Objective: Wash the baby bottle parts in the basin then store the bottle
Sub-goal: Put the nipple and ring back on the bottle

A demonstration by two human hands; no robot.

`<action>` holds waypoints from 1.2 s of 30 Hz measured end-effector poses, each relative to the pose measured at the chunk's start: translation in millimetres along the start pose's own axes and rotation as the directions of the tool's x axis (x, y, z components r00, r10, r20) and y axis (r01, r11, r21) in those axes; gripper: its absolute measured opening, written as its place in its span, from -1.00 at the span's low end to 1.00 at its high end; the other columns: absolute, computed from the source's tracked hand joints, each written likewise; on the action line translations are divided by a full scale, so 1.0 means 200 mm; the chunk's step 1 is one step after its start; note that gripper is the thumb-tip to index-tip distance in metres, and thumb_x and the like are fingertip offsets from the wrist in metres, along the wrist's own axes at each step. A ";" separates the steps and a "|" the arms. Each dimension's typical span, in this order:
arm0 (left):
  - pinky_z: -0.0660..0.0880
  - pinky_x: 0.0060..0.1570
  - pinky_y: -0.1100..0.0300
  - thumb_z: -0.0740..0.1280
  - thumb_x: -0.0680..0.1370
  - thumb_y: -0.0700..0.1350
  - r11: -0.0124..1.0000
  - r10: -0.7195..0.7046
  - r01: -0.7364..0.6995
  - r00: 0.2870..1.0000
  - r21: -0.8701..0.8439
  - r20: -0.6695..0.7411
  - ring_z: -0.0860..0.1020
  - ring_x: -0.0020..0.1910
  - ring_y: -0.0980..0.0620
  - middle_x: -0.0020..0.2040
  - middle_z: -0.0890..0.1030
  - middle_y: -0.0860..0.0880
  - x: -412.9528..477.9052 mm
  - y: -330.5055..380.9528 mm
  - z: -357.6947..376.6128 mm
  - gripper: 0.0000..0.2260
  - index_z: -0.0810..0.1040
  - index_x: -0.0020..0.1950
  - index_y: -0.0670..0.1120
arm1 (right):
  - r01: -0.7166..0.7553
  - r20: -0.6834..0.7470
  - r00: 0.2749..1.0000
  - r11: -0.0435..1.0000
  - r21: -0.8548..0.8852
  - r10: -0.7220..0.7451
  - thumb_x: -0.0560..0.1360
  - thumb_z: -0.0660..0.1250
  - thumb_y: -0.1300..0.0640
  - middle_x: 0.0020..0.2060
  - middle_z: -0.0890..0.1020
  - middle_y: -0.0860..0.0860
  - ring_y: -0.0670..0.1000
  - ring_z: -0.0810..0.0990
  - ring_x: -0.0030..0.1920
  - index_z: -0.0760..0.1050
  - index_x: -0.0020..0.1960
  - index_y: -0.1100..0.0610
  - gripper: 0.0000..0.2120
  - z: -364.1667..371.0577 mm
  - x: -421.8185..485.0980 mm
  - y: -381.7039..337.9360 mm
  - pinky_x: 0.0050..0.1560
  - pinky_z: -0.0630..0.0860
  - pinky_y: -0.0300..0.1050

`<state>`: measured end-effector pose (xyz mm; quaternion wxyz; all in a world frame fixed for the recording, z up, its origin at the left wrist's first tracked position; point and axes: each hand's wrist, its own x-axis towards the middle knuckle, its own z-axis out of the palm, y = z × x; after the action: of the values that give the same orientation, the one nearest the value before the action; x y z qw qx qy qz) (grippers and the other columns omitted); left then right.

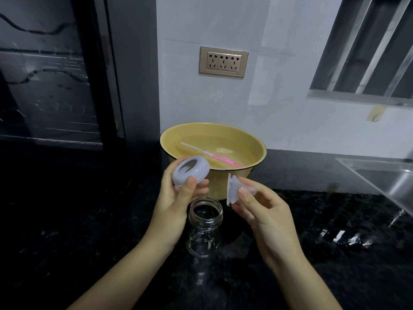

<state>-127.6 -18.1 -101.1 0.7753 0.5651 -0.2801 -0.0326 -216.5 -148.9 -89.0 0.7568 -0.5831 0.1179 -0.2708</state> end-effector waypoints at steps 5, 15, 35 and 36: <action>0.52 0.15 -0.12 0.19 0.37 0.33 0.998 -0.062 0.060 0.995 -0.026 -0.077 0.61 0.09 -0.07 0.11 0.63 -0.03 0.01 -0.06 0.06 -0.49 0.45 0.20 0.08 | 0.108 -0.012 0.994 0.983 -0.149 -0.111 0.29 0.48 0.22 -0.23 0.72 0.04 -0.07 0.66 -0.20 0.66 -0.12 0.16 -0.84 0.03 -0.03 0.02 -0.06 0.61 -0.19; 0.53 0.09 -0.04 0.13 0.37 0.34 0.990 -0.137 0.138 0.982 0.001 -0.131 0.61 0.01 -0.08 -0.02 0.62 -0.12 0.03 -0.09 0.09 -0.47 0.51 0.07 -0.03 | 0.349 0.306 0.936 0.583 -0.734 -0.175 0.30 0.56 0.04 -0.35 0.63 -0.22 -0.19 0.54 -0.22 0.61 -0.33 -0.15 -0.85 0.05 0.03 -0.10 -0.24 0.39 -0.39; 0.46 0.23 -0.07 0.21 0.36 0.28 0.989 -0.115 0.110 0.992 -0.097 -0.048 0.58 0.15 -0.07 0.11 0.63 -0.11 0.04 -0.07 0.05 -0.51 0.53 0.10 -0.03 | 0.328 0.402 0.916 0.572 -0.752 0.003 0.24 0.57 -0.04 -0.29 0.66 -0.10 -0.21 0.56 -0.30 0.60 -0.18 -0.01 -0.77 0.08 0.15 -0.25 -0.20 0.44 -0.36; 0.43 0.27 -0.06 0.21 0.37 0.27 0.993 -0.096 0.094 0.995 -0.077 -0.024 0.55 0.19 -0.06 0.15 0.60 -0.10 0.04 -0.06 0.03 -0.52 0.51 0.11 -0.02 | 0.341 0.385 0.921 0.597 -0.726 -0.056 0.24 0.56 -0.06 -0.26 0.66 -0.10 -0.19 0.57 -0.26 0.59 -0.15 -0.02 -0.74 0.07 0.15 -0.25 -0.19 0.44 -0.37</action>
<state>-121.7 -31.1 -107.9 0.7977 0.5481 -0.2410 -0.0723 -197.9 -162.9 -33.3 0.4002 -0.8987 0.0316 -0.1768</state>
